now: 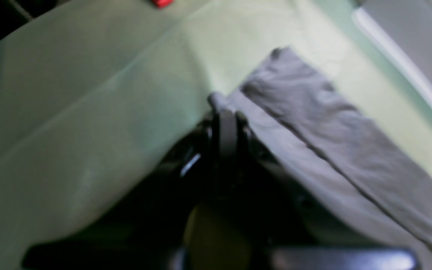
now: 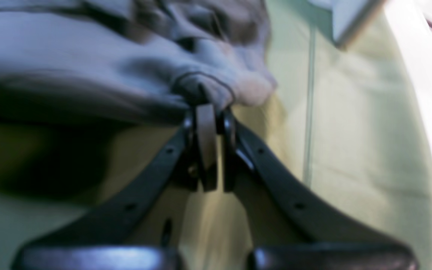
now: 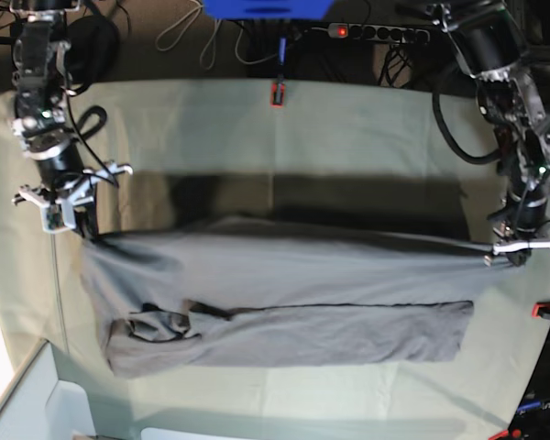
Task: Layout the t-shirt on the table in an organized manner, then fold the t-shirt properly
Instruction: 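Pull the grasped edge with both grippers to straighten the t-shirt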
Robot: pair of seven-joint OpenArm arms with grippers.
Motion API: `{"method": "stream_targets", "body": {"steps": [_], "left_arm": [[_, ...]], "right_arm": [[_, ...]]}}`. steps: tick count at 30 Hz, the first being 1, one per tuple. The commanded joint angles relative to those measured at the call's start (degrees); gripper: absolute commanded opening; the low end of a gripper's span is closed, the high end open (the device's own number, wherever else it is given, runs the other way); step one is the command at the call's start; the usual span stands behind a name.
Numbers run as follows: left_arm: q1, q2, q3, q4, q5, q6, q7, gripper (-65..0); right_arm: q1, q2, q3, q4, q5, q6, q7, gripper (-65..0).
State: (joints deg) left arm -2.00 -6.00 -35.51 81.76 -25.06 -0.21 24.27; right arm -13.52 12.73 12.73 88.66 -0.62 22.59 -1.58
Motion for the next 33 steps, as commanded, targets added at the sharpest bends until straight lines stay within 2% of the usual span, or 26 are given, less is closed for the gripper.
{"method": "stream_targets", "body": {"steps": [1, 4, 9, 13, 16, 25, 30, 33], "left_arm": [[0.37, -0.46, -1.37, 2.42, 0.05, -0.01, -0.67, -64.8], [2.57, 0.42, -3.83, 6.02, 0.05, -0.01, 2.50, -64.8], [6.44, 1.30, -7.17, 10.68, 0.05, -0.01, 5.93, -64.8], [7.85, 1.03, -7.26, 10.95, 0.05, -0.10, 5.49, -64.8], [6.88, 0.94, -7.09, 9.36, 0.05, -0.10, 5.40, -64.7], [-4.73, 0.77, -6.91, -3.82, 0.05, -0.10, 5.40, -64.5], [-8.77, 0.77, -6.91, -7.43, 0.14, -0.10, 5.40, -64.4], [-9.21, 0.77, -6.91, -7.51, 0.14, -0.10, 5.57, -63.9]], "right_arm": [[-1.21, 0.59, 1.38, 1.84, 0.40, 2.16, 1.36, -65.0], [-5.16, 0.50, 3.22, 4.92, 0.40, 4.44, 1.45, -65.0], [-11.14, 1.03, 3.75, 10.11, 0.40, 4.53, 1.80, -65.0], [-12.28, 1.03, 4.10, 12.30, 0.32, 4.62, 1.54, -65.0], [-7.89, 0.67, 3.49, 8.52, 0.32, 4.62, 1.45, -65.0], [13.21, 0.94, -4.95, -16.00, 0.14, 4.62, 1.45, -65.0], [20.95, 1.03, -6.71, -24.53, 0.14, 4.62, 1.36, -65.0], [23.41, 1.03, -6.71, -25.67, 0.14, 4.62, -1.18, -55.6]]}}
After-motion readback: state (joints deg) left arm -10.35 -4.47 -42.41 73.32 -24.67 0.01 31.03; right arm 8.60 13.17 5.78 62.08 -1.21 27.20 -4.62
